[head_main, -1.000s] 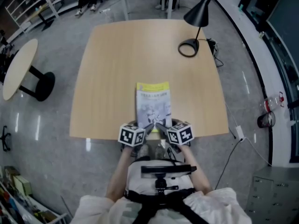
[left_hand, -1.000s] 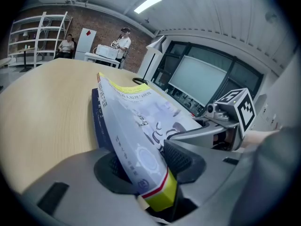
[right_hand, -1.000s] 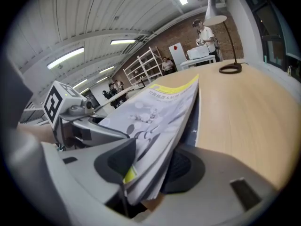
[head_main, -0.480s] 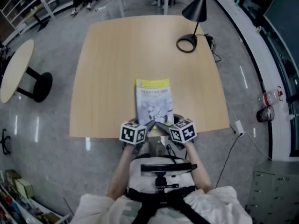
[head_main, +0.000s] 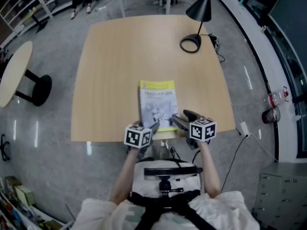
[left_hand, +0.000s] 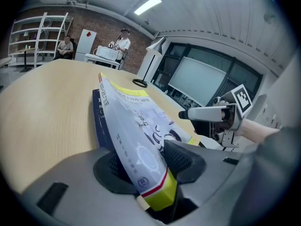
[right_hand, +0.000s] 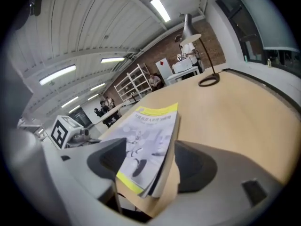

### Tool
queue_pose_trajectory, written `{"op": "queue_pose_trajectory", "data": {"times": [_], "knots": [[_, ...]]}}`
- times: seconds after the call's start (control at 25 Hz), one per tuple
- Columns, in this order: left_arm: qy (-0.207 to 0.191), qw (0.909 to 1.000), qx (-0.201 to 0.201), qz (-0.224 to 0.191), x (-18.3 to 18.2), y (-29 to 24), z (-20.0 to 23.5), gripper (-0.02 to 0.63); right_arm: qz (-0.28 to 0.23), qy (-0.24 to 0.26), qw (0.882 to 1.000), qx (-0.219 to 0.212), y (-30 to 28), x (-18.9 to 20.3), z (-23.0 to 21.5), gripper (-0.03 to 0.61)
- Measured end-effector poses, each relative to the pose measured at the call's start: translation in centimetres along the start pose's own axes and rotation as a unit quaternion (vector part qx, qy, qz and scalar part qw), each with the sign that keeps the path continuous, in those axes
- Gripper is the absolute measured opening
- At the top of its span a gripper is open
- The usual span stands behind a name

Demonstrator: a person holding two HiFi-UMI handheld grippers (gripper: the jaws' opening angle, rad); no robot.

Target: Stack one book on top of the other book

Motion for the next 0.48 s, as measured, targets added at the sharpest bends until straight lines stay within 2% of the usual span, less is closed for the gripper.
{"op": "queue_pose_trajectory", "data": {"times": [0.08, 0.16, 0.2, 0.24, 0.28, 0.32, 0.48], "knots": [[0.0, 1.0, 0.0, 0.0, 0.0, 0.0, 0.0, 0.184, -0.012, -0.014, 0.999, -0.04, -0.1, -1.0, 1.4, 0.324], [0.0, 1.0, 0.0, 0.0, 0.0, 0.0, -0.1, 0.184, -0.021, -0.036, 0.997, -0.067, -0.6, -1.7, 2.8, 0.275], [0.001, 1.0, 0.0, 0.0, 0.0, 0.0, -0.1, 0.184, -0.023, -0.046, 0.997, -0.062, -1.0, -1.8, 3.1, 0.208], [0.001, 1.0, 0.0, 0.0, 0.0, 0.0, -0.1, 0.184, -0.021, -0.05, 0.997, -0.046, -1.4, -1.8, 3.2, 0.092], [0.002, 1.0, 0.001, 0.0, 0.0, -0.1, -0.1, 0.184, -0.014, -0.045, 0.999, -0.026, -1.9, -1.5, 3.3, 0.027], [0.002, 1.0, 0.001, -0.001, 0.0, -0.1, -0.2, 0.184, 0.0, -0.031, 0.999, -0.008, -2.5, -1.1, 3.4, -0.003], [-0.005, 0.9999, 0.0, -0.009, 0.2, -0.3, -0.3, 0.184, 0.066, 0.044, 0.996, 0.037, -4.4, 1.5, 3.6, -0.003]]}}
Point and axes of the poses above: the fingertips, and each gripper's own axes: y backward along the fingers, z to its left, x out of its underside, the point moved 4 cm from there along y, backward along the fingers, and after that the axes turned 8 degrees about x, right-handed, at the moved point
